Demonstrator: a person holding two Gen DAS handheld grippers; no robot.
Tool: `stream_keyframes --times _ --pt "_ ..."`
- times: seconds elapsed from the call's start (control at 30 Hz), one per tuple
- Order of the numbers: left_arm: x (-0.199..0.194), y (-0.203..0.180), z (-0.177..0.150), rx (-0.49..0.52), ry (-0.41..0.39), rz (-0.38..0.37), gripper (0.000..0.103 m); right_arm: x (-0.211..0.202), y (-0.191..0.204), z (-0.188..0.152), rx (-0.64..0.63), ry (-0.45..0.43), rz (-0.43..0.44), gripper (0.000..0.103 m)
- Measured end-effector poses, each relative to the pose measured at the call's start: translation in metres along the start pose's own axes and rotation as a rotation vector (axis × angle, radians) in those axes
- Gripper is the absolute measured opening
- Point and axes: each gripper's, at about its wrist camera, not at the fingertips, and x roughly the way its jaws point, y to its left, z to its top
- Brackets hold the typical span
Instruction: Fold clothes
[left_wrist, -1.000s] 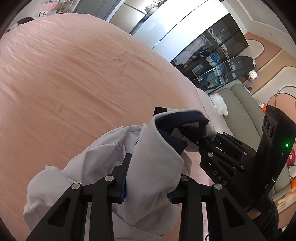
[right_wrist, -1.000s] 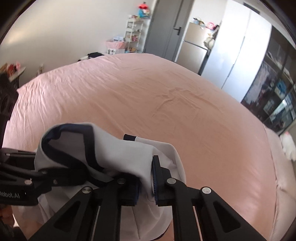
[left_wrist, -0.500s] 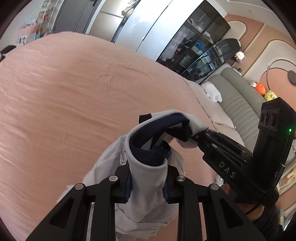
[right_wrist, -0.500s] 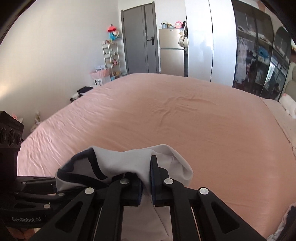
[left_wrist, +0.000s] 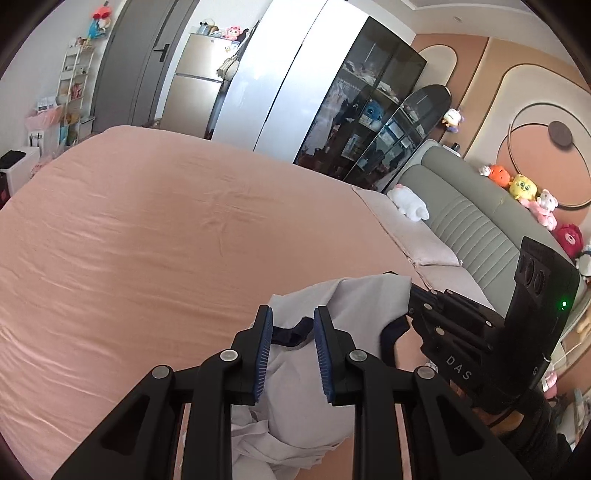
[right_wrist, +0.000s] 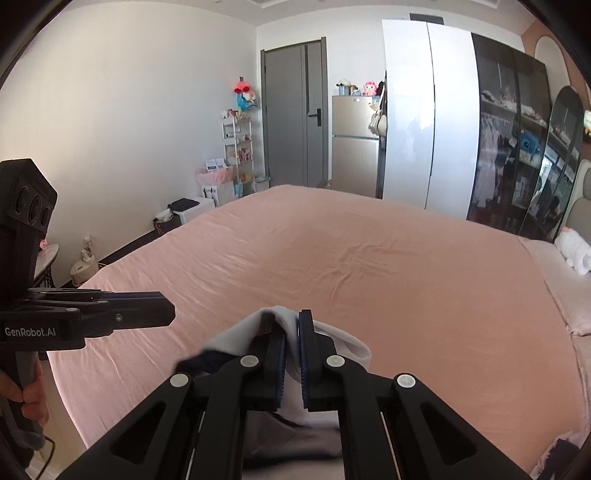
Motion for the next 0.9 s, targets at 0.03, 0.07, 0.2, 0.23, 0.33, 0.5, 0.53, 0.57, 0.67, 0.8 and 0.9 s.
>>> stream_keyframes --times 0.03,0.07,0.2,0.23,0.33,0.5,0.53,0.57,0.67,0.8,0.9 --pt "-0.001 -0.001 -0.002 -0.005 0.003 -0.005 0.021 -0.003 -0.001 0.001 0.007 -0.004 -0.003 0.003" --pt "-0.001 -0.001 -0.004 -0.016 0.007 -0.013 0.021 -0.006 -0.003 0.003 0.015 -0.008 -0.005 0.003" --pt "0.003 -0.006 -0.014 -0.048 0.036 -0.005 0.046 -0.017 -0.011 0.013 0.044 -0.028 -0.009 0.003" --pt "0.004 -0.009 -0.017 -0.043 0.046 0.019 0.057 -0.021 -0.012 0.016 0.038 -0.037 -0.017 0.003" --pt "0.009 -0.021 -0.022 -0.023 0.052 0.069 0.083 -0.035 -0.014 0.03 0.033 -0.071 -0.042 0.003" --pt "0.01 -0.031 -0.023 -0.034 0.049 0.052 0.084 -0.052 -0.023 0.055 0.055 -0.111 -0.059 0.003" --pt "0.011 -0.033 -0.023 -0.024 0.051 0.058 0.084 -0.055 -0.024 0.061 0.061 -0.118 -0.057 0.003" --pt "0.012 -0.036 -0.024 -0.012 0.053 0.066 0.084 -0.059 -0.025 0.066 0.063 -0.123 -0.06 0.003" --pt "0.015 -0.043 -0.028 0.018 0.062 0.07 0.086 -0.072 -0.022 0.083 0.042 -0.148 -0.093 0.003" --pt "0.019 -0.053 -0.035 0.04 0.069 0.064 0.094 -0.093 -0.015 0.108 0.018 -0.19 -0.137 0.003" --pt "0.023 -0.061 -0.039 0.052 0.08 0.055 0.094 -0.109 -0.009 0.129 0.003 -0.214 -0.183 0.003"
